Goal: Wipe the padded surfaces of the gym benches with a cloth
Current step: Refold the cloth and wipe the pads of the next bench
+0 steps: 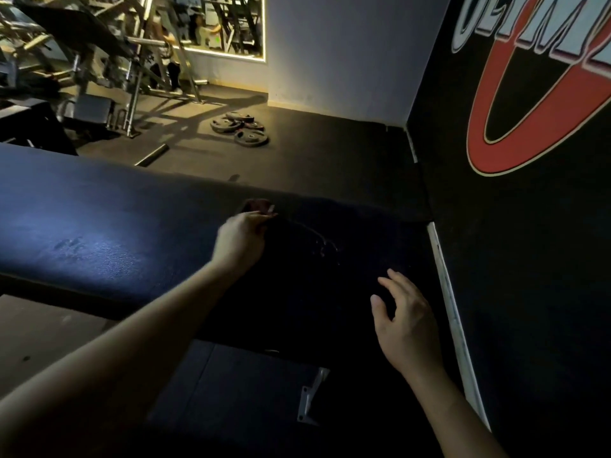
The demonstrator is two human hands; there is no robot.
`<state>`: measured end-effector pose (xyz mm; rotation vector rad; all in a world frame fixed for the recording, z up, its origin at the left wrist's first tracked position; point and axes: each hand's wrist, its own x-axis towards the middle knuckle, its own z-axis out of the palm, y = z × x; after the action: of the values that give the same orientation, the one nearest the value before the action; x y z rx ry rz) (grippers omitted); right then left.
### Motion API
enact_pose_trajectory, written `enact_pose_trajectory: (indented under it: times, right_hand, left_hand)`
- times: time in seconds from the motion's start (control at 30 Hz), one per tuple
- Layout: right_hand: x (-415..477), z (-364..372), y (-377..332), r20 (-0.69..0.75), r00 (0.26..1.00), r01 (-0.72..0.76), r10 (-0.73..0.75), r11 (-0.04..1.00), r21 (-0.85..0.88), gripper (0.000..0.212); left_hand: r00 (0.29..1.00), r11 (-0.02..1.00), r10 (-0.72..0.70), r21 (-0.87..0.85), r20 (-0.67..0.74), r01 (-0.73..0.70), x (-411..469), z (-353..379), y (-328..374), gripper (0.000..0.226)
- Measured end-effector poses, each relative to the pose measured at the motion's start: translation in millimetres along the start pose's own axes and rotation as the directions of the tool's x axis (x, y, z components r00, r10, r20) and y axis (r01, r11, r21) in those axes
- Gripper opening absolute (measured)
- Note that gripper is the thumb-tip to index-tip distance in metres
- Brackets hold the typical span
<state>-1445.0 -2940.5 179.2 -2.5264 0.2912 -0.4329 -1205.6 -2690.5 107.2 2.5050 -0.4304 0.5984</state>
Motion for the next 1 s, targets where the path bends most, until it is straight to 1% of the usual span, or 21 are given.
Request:
enact_pose_trajectory:
  times: [0.07, 0.1, 0.17, 0.2, 0.27, 0.33, 0.37, 0.43, 0.47, 0.5, 0.53, 0.57, 0.63, 0.67, 0.7, 0.73, 0.77, 0.83, 0.87, 0.93, 1.0]
  right_hand:
    - [0.5, -0.4, -1.5, -0.011, 1.0, -0.011, 0.011, 1.0, 0.01, 0.038]
    - [1.0, -0.4, -2.2, -0.019, 1.0, -0.018, 0.018, 1.0, 0.013, 0.038]
    - [0.0, -0.4, -2.8, -0.042, 0.998, -0.051, 0.051, 0.999, 0.006, 0.038]
    - [-0.6, -0.6, -2.6, -0.049, 0.996, -0.076, 0.076, 0.997, 0.004, 0.04]
    - [-2.4, -1.2, -2.2, -0.051, 0.992, -0.118, 0.119, 0.993, 0.017, 0.043]
    - [-4.1, -0.8, -2.5, -0.052, 0.991, -0.123, 0.124, 0.992, 0.016, 0.043]
    - [-3.8, 0.1, -3.0, -0.056, 0.991, -0.118, 0.119, 0.993, 0.008, 0.043]
    - [-2.5, 1.1, -4.2, -0.069, 0.99, -0.121, 0.12, 0.993, -0.005, 0.042]
    - [-2.8, 1.8, -4.0, -0.073, 0.99, -0.123, 0.122, 0.992, -0.009, 0.041]
    - [-3.1, 2.6, -3.0, -0.076, 0.99, -0.124, 0.123, 0.992, -0.009, 0.041]
    - [-3.0, 2.6, -2.7, -0.084, 0.989, -0.123, 0.122, 0.992, -0.006, 0.041]
    - [-2.7, 2.9, -2.6, -0.094, 0.989, -0.119, 0.118, 0.993, -0.001, 0.04]
    - [-3.2, 3.7, -2.4, -0.112, 0.988, -0.107, 0.107, 0.994, 0.005, 0.04]
    - [-2.8, 3.7, -2.4, -0.123, 0.987, -0.106, 0.107, 0.994, 0.008, 0.039]
    - [-2.7, 3.5, -3.2, -0.125, 0.986, -0.109, 0.11, 0.994, 0.013, 0.038]
    - [-2.8, 3.0, -4.2, -0.114, 0.987, -0.115, 0.116, 0.993, 0.015, 0.038]
    - [-2.9, 2.7, -5.6, -0.103, 0.987, -0.12, 0.121, 0.993, 0.014, 0.038]
    - [-2.6, 2.0, -7.8, -0.105, 0.986, -0.127, 0.127, 0.992, 0.014, 0.038]
    - [-2.7, 1.5, -8.6, -0.109, 0.985, -0.134, 0.135, 0.991, 0.02, 0.039]
    - [-3.3, 1.1, -8.1, -0.124, 0.977, -0.171, 0.175, 0.984, 0.047, 0.04]
    - [-3.4, 0.0, -7.4, -0.156, 0.959, -0.223, 0.235, 0.97, 0.093, 0.041]
  left_hand:
    - [0.998, 0.98, 0.026, -0.197, 0.066, -0.012, -14.7, -76.3, 113.8, 0.03]
    - [0.985, 0.954, 0.136, -0.281, 0.102, -0.102, -24.5, -79.5, 145.1, 0.031]
    - [0.878, 0.88, 0.433, -0.305, 0.205, -0.363, -42.7, -73.9, 159.8, 0.029]
    - [0.818, 0.842, 0.524, -0.288, 0.238, -0.456, -43.2, -78.7, 151.0, 0.028]
    - [0.787, 0.812, 0.58, -0.228, 0.208, -0.538, -31.1, -85.0, 106.8, 0.029]
    - [0.869, 0.886, 0.462, -0.147, 0.176, -0.44, -9.3, -90.6, 64.8, 0.032]
    - [0.932, 0.947, 0.317, -0.114, 0.175, -0.3, 6.4, -91.8, 48.8, 0.033]
    - [0.979, 0.995, 0.069, -0.079, 0.189, -0.055, 30.0, -86.0, 47.4, 0.034]
    - [0.978, 0.994, 0.022, -0.108, 0.207, 0.001, 29.7, -79.6, 64.1, 0.034]
    - [0.976, 0.985, 0.057, -0.169, 0.211, -0.021, 21.3, -72.8, 87.4, 0.033]
    - [0.961, 0.96, 0.171, -0.258, 0.218, -0.112, 5.8, -68.7, 112.1, 0.033]
    - [0.914, 0.917, 0.321, -0.324, 0.247, -0.235, -15.1, -70.9, 132.8, 0.033]
    - [0.731, 0.764, 0.622, -0.425, 0.283, -0.485, -48.3, -81.3, 147.8, 0.034]
    - [0.647, 0.697, 0.708, -0.425, 0.283, -0.577, -48.5, -85.0, 140.1, 0.034]
    - [0.622, 0.681, 0.73, -0.384, 0.284, -0.624, -39.6, -88.6, 129.3, 0.032]
    - [0.657, 0.714, 0.698, -0.33, 0.283, -0.617, -24.7, -85.6, 112.9, 0.03]
    - [0.741, 0.783, 0.618, -0.281, 0.263, -0.555, -5.1, -80.0, 94.5, 0.03]
    - [0.898, 0.924, 0.367, -0.209, 0.243, -0.321, 33.6, -71.4, 66.4, 0.033]
    - [0.931, 0.957, 0.261, -0.194, 0.253, -0.216, 48.9, -63.8, 62.0, 0.034]
    - [0.941, 0.975, 0.171, -0.189, 0.294, -0.118, 66.2, -39.7, 80.9, 0.034]
    - [0.922, 0.965, 0.186, -0.239, 0.34, -0.107, 67.7, -12.5, 119.7, 0.035]
